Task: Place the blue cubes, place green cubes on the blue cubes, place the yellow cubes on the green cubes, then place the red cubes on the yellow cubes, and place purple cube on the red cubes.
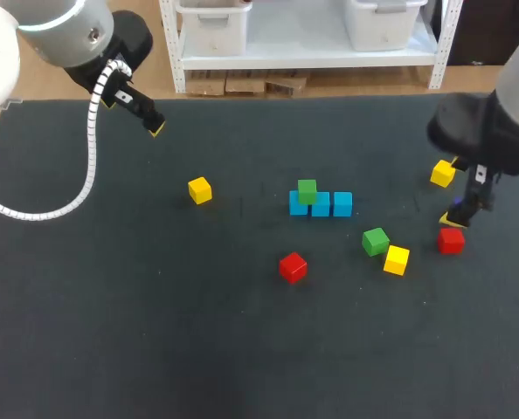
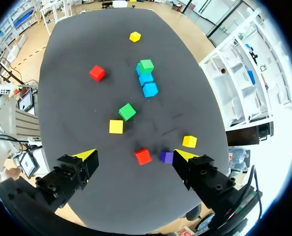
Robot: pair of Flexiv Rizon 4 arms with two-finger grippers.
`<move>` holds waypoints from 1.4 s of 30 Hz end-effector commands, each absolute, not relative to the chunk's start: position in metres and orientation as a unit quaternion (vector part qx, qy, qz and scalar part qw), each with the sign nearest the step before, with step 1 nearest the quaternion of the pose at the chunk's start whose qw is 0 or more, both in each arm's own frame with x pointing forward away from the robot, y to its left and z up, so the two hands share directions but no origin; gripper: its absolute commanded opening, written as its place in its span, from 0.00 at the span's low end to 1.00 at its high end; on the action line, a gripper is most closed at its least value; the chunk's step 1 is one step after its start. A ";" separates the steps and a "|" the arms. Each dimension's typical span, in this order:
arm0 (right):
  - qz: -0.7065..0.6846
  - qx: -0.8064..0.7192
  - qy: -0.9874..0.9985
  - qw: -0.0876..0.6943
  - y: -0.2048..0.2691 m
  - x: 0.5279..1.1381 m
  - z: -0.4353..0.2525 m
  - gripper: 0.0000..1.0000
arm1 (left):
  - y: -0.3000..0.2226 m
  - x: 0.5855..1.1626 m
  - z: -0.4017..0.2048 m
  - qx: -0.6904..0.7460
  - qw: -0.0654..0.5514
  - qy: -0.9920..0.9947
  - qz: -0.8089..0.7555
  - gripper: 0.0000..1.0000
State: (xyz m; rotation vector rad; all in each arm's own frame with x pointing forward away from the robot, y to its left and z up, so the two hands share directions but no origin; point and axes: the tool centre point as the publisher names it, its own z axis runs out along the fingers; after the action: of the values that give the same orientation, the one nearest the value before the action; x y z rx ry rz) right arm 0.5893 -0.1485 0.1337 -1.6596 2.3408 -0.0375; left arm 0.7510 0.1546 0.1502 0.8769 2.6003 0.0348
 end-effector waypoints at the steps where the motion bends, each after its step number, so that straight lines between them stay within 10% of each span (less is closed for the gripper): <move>1: -0.006 -0.582 0.804 0.123 -0.139 0.589 0.124 1.00 | 0.155 0.752 0.150 0.314 0.196 0.929 0.011 1.00; 42: 0.047 -0.372 0.927 0.014 -0.066 0.586 0.039 1.00 | 0.155 0.752 0.150 0.314 0.196 0.929 0.011 1.00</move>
State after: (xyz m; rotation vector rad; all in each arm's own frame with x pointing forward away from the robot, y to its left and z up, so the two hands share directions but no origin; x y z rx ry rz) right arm 0.5853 -0.0677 0.0470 -1.1625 2.8915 0.1510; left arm 0.7510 0.1546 0.1503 0.8768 2.6004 0.0350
